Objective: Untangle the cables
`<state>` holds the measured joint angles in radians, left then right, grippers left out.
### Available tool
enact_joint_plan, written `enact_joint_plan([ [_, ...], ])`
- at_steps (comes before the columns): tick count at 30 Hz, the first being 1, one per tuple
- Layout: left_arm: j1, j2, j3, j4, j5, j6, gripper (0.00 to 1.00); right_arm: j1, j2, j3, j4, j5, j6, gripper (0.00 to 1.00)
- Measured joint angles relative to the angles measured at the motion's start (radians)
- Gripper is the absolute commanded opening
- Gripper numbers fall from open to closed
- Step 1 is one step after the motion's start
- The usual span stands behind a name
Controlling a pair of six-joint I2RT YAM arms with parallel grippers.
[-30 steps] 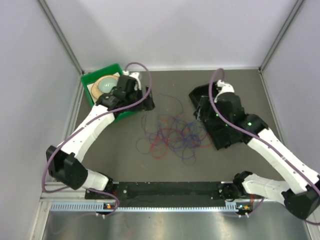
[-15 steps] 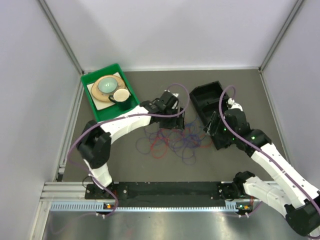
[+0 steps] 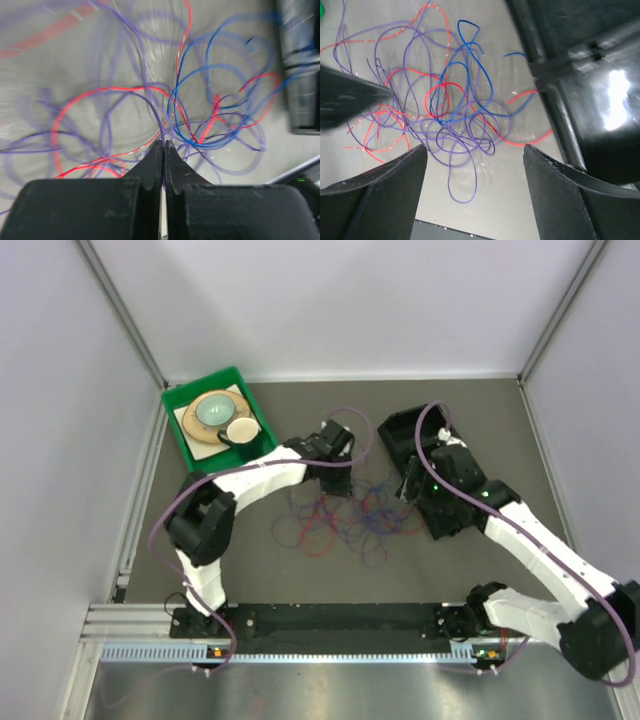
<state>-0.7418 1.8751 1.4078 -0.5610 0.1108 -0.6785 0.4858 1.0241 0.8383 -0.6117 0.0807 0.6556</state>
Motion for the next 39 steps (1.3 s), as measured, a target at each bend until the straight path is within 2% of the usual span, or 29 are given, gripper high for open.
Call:
enact_joint_plan([
  [5,0.086,-0.140,-0.029,0.029,0.033,0.000,0.00,0.000,0.167,0.036,0.078,-0.047,-0.016,0.73],
  [10,0.089,-0.172,-0.049,0.067,0.061,-0.008,0.00,0.000,0.315,0.066,0.151,-0.057,-0.024,0.63],
  [12,0.085,-0.172,-0.074,0.070,0.069,-0.013,0.00,0.000,0.359,0.067,0.174,-0.048,-0.024,0.63],
  [15,0.088,-0.179,-0.113,0.068,0.077,-0.023,0.00,0.000,0.400,0.066,0.182,-0.022,-0.023,0.64],
  [24,0.134,-0.252,-0.143,0.069,0.079,-0.026,0.00,0.000,0.448,0.064,0.262,0.037,-0.010,0.49],
  [26,0.139,-0.261,-0.143,0.069,0.080,-0.026,0.00,0.000,0.470,0.064,0.281,0.051,-0.003,0.28],
  [28,0.141,-0.266,-0.149,0.069,0.080,-0.026,0.00,0.000,0.492,0.066,0.293,0.066,0.003,0.00],
  [34,0.161,-0.296,-0.178,0.055,0.079,-0.018,0.00,0.000,0.510,0.095,0.261,0.092,0.007,0.00],
  [39,0.227,-0.340,-0.219,0.052,0.078,0.005,0.00,0.000,0.365,0.213,0.176,0.102,-0.030,0.00],
])
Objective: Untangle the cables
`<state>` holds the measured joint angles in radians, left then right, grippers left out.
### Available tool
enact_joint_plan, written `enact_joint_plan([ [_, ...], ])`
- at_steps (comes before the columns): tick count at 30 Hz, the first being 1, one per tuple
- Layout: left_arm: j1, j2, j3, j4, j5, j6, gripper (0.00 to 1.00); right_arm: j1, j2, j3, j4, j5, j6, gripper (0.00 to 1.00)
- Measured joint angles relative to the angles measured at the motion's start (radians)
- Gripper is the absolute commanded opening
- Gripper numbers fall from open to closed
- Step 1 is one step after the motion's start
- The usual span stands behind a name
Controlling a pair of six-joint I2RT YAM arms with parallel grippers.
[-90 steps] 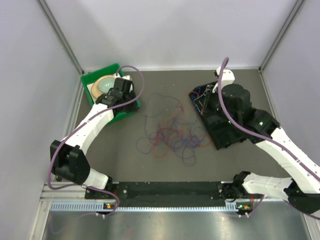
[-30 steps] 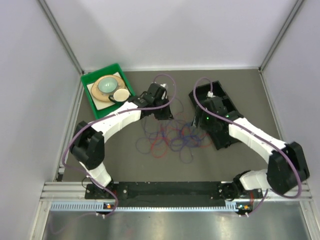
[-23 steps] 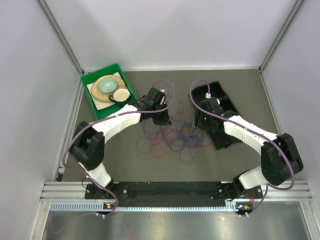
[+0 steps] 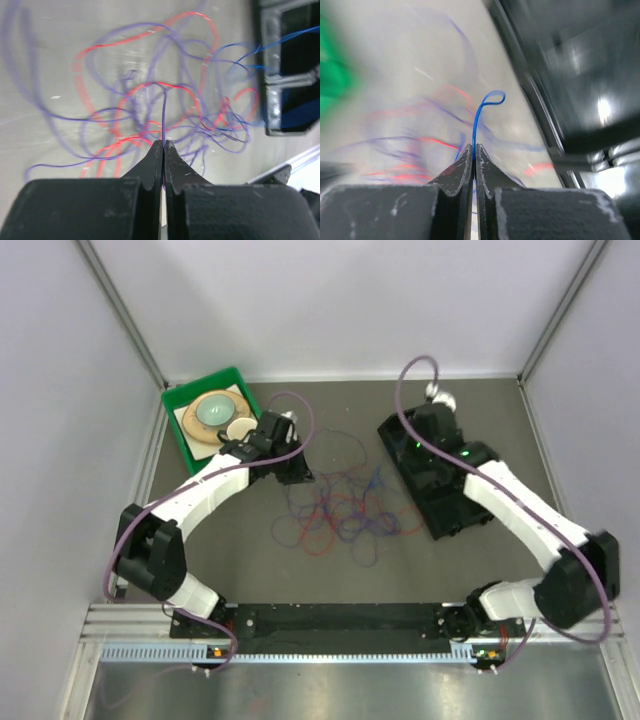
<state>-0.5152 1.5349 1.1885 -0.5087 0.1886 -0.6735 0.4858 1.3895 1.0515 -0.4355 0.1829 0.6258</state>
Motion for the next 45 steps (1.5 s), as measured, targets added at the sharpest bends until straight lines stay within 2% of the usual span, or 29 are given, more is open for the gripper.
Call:
enact_joint_plan([
  [4,0.053,-0.012,-0.044,-0.002,-0.006,0.018,0.00,0.000,-0.126,0.242,-0.050,-0.005,-0.060,0.00],
  [8,0.061,-0.011,-0.085,0.000,-0.006,0.022,0.00,0.000,-0.175,0.489,-0.076,-0.037,-0.109,0.00],
  [15,0.061,0.006,-0.123,0.010,-0.005,0.021,0.00,0.002,-0.150,0.797,-0.165,-0.087,-0.164,0.00],
  [21,0.061,0.008,-0.140,0.022,0.000,0.021,0.00,0.002,-0.094,1.001,-0.216,-0.061,-0.213,0.00],
  [23,0.061,0.009,-0.141,0.026,0.009,0.022,0.15,0.002,-0.072,1.058,-0.219,-0.040,-0.230,0.00],
  [25,0.061,0.009,-0.141,0.037,0.027,0.027,0.49,0.002,-0.066,1.076,-0.220,-0.016,-0.245,0.00],
  [26,0.061,0.009,-0.142,0.042,0.037,0.032,0.82,0.003,-0.066,1.075,-0.222,-0.001,-0.256,0.00],
  [27,0.060,0.008,-0.142,0.048,0.047,0.036,0.93,0.003,-0.067,1.067,-0.222,0.020,-0.268,0.00],
  [28,0.058,0.006,-0.142,0.051,0.054,0.047,0.99,0.003,-0.068,1.056,-0.222,0.037,-0.279,0.00],
  [32,0.048,-0.037,-0.136,0.040,0.072,0.060,0.99,0.000,-0.080,0.942,-0.212,0.113,-0.322,0.00],
  [36,0.042,-0.110,-0.068,-0.012,0.042,0.095,0.99,-0.013,-0.037,0.855,-0.211,0.165,-0.358,0.00],
  [45,0.043,-0.277,0.001,-0.020,-0.080,0.130,0.99,-0.173,0.132,0.820,-0.190,0.113,-0.346,0.00],
])
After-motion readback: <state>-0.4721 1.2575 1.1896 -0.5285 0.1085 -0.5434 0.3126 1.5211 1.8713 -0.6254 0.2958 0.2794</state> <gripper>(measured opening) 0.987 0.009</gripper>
